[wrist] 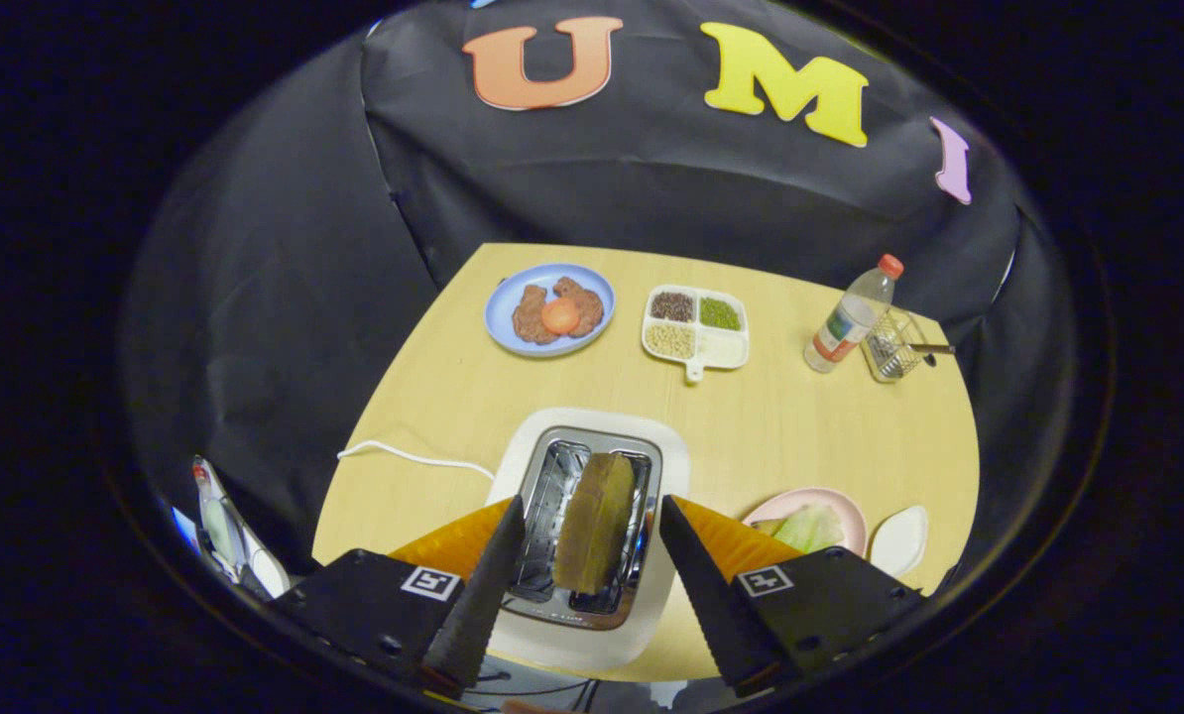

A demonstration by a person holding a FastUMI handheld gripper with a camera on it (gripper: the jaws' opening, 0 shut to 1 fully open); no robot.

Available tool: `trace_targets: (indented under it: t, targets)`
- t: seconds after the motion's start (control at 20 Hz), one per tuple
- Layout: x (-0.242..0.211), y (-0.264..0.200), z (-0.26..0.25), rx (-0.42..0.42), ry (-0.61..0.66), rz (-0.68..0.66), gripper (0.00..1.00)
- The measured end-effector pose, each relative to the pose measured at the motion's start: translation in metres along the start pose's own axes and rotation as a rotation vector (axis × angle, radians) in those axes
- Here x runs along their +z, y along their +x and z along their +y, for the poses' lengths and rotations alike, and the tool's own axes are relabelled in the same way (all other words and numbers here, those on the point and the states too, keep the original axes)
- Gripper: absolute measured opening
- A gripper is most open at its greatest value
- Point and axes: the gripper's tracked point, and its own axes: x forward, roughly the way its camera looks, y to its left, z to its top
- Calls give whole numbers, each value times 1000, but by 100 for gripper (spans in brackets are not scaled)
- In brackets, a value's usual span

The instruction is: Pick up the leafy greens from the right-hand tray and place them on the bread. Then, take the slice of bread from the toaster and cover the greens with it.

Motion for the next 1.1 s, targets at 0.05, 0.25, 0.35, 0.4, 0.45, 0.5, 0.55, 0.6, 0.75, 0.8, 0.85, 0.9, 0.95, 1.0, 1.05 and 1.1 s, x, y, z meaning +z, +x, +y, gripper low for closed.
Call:
trace_targets:
  t: [0.05,0.25,0.35,0.4,0.45,0.5,0.55,0.6,0.75,0.8,0.85,0.9,0.95,1.0,1.05,1.1]
  targets:
    - [-3,4,-4,-24,-16,47,85]
    - [-13,11,1,-9,-31,141,65]
    - [-17,12,-15,-71,-17,158,47]
    - [-21,13,-20,-83,-3,174,38]
    - [-23,14,-18,-57,9,196,29]
    - [-23,16,-18,-39,4,201,20]
    - [-20,14,-19,-23,11,200,20]
    - [-17,8,-17,-8,19,199,13]
    - [-15,-4,-19,45,26,203,13]
    - [-13,-11,-19,64,49,187,7]
    - [-10,-16,-19,77,64,177,6]
    - [-8,-21,-22,93,68,170,6]
    - [-4,-28,-22,110,77,160,6]
    - [-2,-37,-22,131,92,151,6]
    - [0,-44,-25,146,104,144,6]
    - [2,-53,-29,158,117,138,6]
